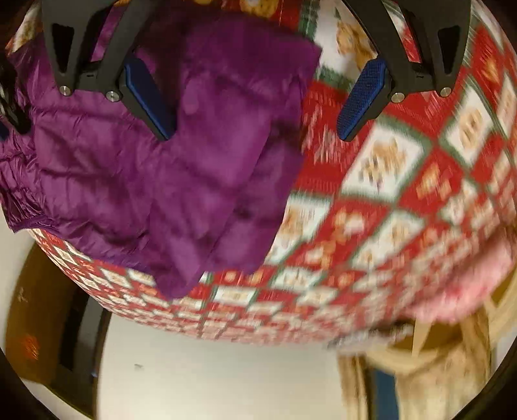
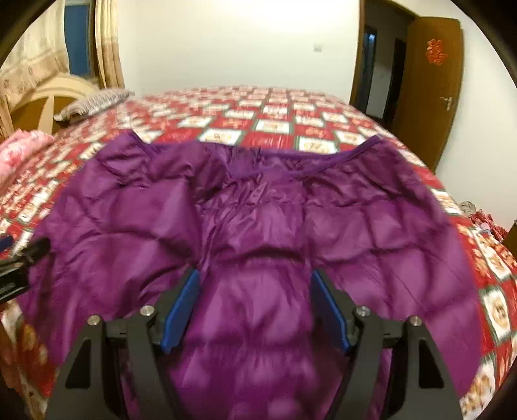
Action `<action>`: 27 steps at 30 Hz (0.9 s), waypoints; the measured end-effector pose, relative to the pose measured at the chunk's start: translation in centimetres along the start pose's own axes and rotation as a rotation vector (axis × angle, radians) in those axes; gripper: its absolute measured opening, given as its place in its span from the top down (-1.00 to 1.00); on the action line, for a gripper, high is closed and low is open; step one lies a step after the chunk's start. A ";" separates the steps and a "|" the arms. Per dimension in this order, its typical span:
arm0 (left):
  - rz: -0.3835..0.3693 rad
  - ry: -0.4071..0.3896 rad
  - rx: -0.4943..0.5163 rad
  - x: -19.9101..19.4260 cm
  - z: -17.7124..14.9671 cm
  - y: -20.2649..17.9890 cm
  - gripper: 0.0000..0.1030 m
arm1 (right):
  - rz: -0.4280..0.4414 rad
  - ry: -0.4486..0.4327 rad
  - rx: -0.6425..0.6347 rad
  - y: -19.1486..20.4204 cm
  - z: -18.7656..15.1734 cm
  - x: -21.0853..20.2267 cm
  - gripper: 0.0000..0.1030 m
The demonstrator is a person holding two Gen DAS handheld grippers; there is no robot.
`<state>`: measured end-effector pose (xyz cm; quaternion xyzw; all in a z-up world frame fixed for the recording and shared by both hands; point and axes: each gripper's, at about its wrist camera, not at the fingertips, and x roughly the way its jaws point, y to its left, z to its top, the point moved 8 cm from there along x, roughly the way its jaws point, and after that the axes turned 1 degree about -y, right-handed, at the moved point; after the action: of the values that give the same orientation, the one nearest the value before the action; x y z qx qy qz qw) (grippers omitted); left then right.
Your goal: Fold large clothes
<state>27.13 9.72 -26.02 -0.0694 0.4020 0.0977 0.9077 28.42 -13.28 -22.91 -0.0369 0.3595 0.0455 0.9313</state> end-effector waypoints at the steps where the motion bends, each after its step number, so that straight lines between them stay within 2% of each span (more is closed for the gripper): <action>1: -0.013 0.019 -0.021 0.5 -0.5 0.2 -0.96 | -0.006 -0.008 -0.008 0.2 -0.7 -0.8 -0.48; 3: -0.064 0.051 -0.061 1.5 -1.1 -0.1 -0.96 | -0.030 0.013 -0.034 0.6 -2.0 -0.7 -0.54; 5: -0.081 0.031 -0.071 1.8 -1.2 -0.5 -0.96 | -0.042 0.049 -0.058 0.8 -3.6 0.8 -0.54; 8: -0.113 0.010 -0.056 1.7 -1.3 -1.0 -0.88 | -0.070 0.038 -0.074 1.0 -4.0 1.3 -0.60; 9: -0.159 0.004 -0.062 1.4 -1.3 -1.2 -0.51 | -0.078 0.045 -0.081 1.1 -3.9 1.4 -0.60; 10: -0.203 -0.007 -0.058 1.0 -1.2 -1.5 0.01 | -0.084 0.047 -0.088 1.3 -3.8 1.4 -0.60; 12: -0.280 -0.009 -0.043 0.1 -1.4 -2.5 0.48 | -0.088 0.045 -0.085 1.4 -3.8 1.3 -0.60; 13: -0.283 -0.018 -0.039 -0.2 -1.2 -2.7 0.62 | -0.092 0.047 -0.082 1.4 -3.8 1.3 -0.60; 16: -0.298 -0.029 -0.051 -1.0 -0.9 -2.5 0.76 | -0.100 0.047 -0.081 1.8 -3.8 1.0 -0.57; 20: -0.300 -0.052 -0.068 -2.3 0.0 -0.8 0.81 | -0.107 0.044 -0.109 3.4 -3.6 1.1 -0.56; 24: -0.265 -0.112 -0.090 -4.7 1.5 2.5 0.82 | -0.062 0.041 -0.126 6.2 -3.3 1.5 -0.56; 27: -0.209 -0.171 -0.073 -6.9 3.0 5.1 0.83 | 0.014 0.021 -0.173 9.9 -2.9 1.4 -0.56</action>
<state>23.56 14.48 -19.08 -0.1354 0.3101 0.0229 0.9407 26.42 -3.66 -26.31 -0.1149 0.3640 0.0826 0.9206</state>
